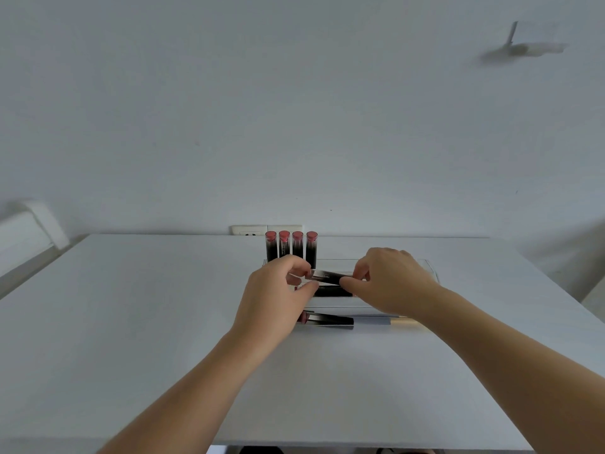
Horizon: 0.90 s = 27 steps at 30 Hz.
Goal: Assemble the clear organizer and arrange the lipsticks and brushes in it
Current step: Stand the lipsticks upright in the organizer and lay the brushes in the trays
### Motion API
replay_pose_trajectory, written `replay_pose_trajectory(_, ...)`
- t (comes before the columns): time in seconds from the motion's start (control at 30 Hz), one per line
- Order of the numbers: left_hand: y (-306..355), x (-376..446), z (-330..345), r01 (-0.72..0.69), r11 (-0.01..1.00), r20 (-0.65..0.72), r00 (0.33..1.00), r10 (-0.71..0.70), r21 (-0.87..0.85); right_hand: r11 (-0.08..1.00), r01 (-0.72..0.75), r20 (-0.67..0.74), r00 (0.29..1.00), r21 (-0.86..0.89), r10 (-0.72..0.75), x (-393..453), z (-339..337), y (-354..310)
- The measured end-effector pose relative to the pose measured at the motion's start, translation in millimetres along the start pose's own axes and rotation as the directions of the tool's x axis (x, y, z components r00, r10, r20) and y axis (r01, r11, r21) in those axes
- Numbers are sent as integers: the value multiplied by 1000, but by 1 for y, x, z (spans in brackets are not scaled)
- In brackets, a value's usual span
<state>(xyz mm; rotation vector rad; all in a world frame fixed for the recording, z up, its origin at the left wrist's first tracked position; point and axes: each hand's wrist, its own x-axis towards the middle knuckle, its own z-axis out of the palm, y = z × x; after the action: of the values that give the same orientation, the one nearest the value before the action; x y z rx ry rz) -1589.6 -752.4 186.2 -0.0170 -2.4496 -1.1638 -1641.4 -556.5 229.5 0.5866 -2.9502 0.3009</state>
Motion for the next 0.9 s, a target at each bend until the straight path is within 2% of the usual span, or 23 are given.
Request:
replay_pose_trajectory(0.2, 8, 3, 5, -6, 992, -63, 998, -2, -125, 994, -58, 23, 998, 94, 57, 1, 2, 3)
replay_pose_trajectory(0.4, 15, 4, 0, 12, 966, -50, 998, -26, -259, 973, -78, 13, 997, 216, 77, 1, -1, 4)
replay_pose_trajectory(0.5, 16, 6, -12, -19, 953, -73, 997, -3, -303, 946, -28, 28, 999, 323, 20, 0, -4, 5)
replay_pose_trajectory(0.57, 15, 7, -23, -48, 949, -96, 995, 19, -311, 944, 33, 47, 998, 329, -52, 0, -5, 5)
replay_pose_trajectory(0.63, 13, 9, -35, -80, 953, -126, 991, 44, -293, 955, 106, 61, 990, 279, -127, 0, -3, 3)
replay_pose_trajectory(0.73, 7, 10, -50, -147, 973, -161, 980, 118, -180, 967, 193, 63, 977, 169, -206, 1, 3, -1)
replay_pose_trajectory(0.9, -7, 9, -61, -183, 983, -141, 974, 178, -24, 972, 222, 94, 969, 73, -229, 2, 8, -7)
